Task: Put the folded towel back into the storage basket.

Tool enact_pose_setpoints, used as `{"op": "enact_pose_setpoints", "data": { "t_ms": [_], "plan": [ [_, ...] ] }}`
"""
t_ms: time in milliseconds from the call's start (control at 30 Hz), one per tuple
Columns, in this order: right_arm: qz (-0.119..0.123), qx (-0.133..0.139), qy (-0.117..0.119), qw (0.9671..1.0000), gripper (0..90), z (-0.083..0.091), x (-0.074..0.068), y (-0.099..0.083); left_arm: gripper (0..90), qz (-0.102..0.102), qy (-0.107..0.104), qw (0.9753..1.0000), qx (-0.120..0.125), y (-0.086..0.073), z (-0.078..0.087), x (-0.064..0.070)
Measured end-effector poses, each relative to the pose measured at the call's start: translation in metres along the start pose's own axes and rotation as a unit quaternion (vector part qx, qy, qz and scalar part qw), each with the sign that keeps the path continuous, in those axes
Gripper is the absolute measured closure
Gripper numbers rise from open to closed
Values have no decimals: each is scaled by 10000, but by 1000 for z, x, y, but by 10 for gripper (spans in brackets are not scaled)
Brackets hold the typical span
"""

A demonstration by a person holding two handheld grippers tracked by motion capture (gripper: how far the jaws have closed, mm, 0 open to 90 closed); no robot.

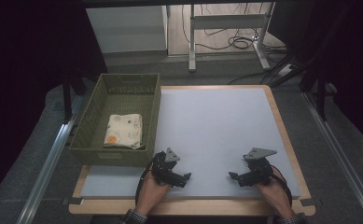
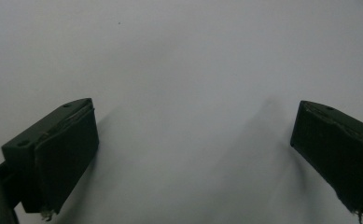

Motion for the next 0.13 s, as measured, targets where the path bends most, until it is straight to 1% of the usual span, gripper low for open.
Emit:
{"op": "enact_pose_setpoints", "data": {
  "t_ms": [33,67,133],
  "plan": [
    [82,-33,-80,9999,56,-1,-1,0,14,-76,70,9999,-21,0,0,1],
    [143,-70,-142,9998,53,-2,-3,0,15,-48,51,10000,-5,0,-1,1],
    [136,-63,-135,9998,54,-2,-3,-1,14,-54,57,10000,2,0,-1,1]
  ]
}}
Point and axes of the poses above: each handheld gripper's, and its own axes: z roughly backward along the jaws, y roughly out of its top, x roughly to its right, the point moved 4 cm from there along -z, roughly forward along the jaws
